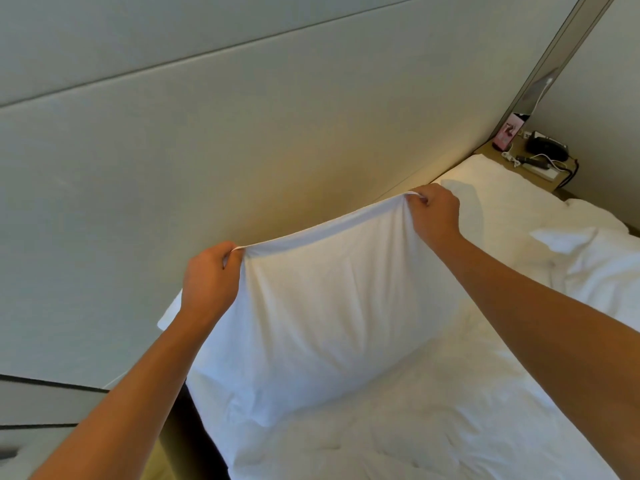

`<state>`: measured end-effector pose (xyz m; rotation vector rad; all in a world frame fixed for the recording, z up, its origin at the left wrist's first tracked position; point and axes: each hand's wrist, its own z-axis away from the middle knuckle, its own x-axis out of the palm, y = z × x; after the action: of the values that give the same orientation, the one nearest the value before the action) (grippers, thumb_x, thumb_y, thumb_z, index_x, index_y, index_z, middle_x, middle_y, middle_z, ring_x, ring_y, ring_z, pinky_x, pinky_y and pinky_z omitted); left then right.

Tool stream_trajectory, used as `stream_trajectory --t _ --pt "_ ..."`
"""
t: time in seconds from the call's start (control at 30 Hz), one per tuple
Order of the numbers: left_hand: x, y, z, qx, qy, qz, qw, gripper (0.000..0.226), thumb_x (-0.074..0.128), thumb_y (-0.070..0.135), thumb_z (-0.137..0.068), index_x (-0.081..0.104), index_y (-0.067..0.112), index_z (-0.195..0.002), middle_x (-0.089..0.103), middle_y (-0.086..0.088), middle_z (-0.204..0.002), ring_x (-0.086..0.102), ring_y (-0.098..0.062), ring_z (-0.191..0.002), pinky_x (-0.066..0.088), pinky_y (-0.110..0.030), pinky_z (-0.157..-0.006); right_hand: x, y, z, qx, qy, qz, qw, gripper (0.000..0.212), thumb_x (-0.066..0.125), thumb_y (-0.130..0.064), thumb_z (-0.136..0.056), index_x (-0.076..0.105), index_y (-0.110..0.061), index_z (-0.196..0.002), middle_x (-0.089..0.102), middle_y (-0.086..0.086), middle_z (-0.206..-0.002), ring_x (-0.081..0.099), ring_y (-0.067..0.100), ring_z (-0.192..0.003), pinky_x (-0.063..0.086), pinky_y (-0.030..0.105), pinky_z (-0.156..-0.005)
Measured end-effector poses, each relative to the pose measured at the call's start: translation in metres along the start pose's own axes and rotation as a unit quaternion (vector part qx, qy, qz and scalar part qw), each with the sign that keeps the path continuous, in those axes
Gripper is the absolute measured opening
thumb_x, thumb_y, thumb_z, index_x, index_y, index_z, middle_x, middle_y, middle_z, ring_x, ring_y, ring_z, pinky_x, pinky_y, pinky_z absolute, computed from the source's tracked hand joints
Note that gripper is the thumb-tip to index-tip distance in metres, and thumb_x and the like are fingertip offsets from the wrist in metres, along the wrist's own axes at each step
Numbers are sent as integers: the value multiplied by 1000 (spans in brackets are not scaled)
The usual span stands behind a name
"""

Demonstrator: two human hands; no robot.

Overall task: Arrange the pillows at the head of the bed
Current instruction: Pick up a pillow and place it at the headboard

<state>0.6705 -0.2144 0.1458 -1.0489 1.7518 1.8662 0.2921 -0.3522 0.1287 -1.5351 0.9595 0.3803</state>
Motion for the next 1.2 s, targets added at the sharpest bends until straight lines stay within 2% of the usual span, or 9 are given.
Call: stream_trajectory --t 0.13,0.27,0.5,0.77,0.93,1.0,1.07,1.13,1.2 --pt "9 -14 1 -11 -24 -4 1000 47 51 17 -102 38 23 -58 42 3 -53 44 -26 -57 34 -35 -54 28 13 6 11 -61 38 997 31 61 -27 -105 76 -6 -122 75 14 -120 71 30 -110 47 26 -94" --pt "12 -21 -11 -34 -24 27 999 42 50 19 -104 42 17 -62 41 -2 -56 43 -26 -58 57 -53 -62 50 15 3 27 -49 26 998 31 60 -27 -106 75 -7 -123 75 13 -122 71 30 -111 48 27 -94" --pt "10 -14 -48 -48 -25 57 997 35 48 17 -103 55 0 -73 46 -7 -61 43 -25 -62 60 -59 -76 67 -18 -37 28 -10 -19 999 30 60 -27 -106 73 -7 -124 74 12 -124 70 28 -112 50 28 -97" --pt "-6 -15 -84 -14 4 43 999 33 48 16 -104 60 1 -77 53 -16 -65 53 -34 -64 59 -57 -72 78 -52 -87 -12 -8 -26 1000 29 62 -27 -105 74 -7 -122 74 11 -123 69 28 -113 48 24 -96" --pt "13 -20 -76 -9 -23 6 1000 32 50 14 -102 60 7 -73 57 -9 -62 59 -37 -67 42 -38 -56 89 -46 -74 29 -83 19 996 37 57 -33 -107 65 -12 -136 65 12 -140 64 31 -127 46 33 -110" --pt "26 -21 -69 -26 -32 3 999 25 50 16 -102 66 5 -86 65 -11 -73 63 -36 -75 46 -40 -61 93 -37 -50 27 -108 28 993 50 62 -32 -104 52 -14 -150 52 12 -153 55 31 -137 44 36 -115" --pt "34 -22 -59 -35 -36 -13 999 22 55 22 -102 68 10 -116 73 -12 -106 67 -35 -102 53 -43 -84 98 -26 -15 13 -122 47 991 66 65 -34 -102 37 -17 -160 36 12 -164 44 30 -147 43 39 -116" --pt "40 -21 -47 -24 -48 -27 998 46 61 28 -101 54 12 -143 60 -12 -142 54 -33 -132 44 -44 -109 105 -16 24 5 -136 58 989 72 66 -35 -101 31 -19 -163 29 10 -168 40 29 -151 43 40 -115" --pt "43 -19 -29 8 -53 -51 997 60 63 31 -99 42 15 -153 39 -11 -160 35 -30 -148 33 -43 -118 112 -9 64 9 -170 47 984 73 67 -36 -100 32 -19 -162 32 11 -166 41 29 -150 42 40 -116"
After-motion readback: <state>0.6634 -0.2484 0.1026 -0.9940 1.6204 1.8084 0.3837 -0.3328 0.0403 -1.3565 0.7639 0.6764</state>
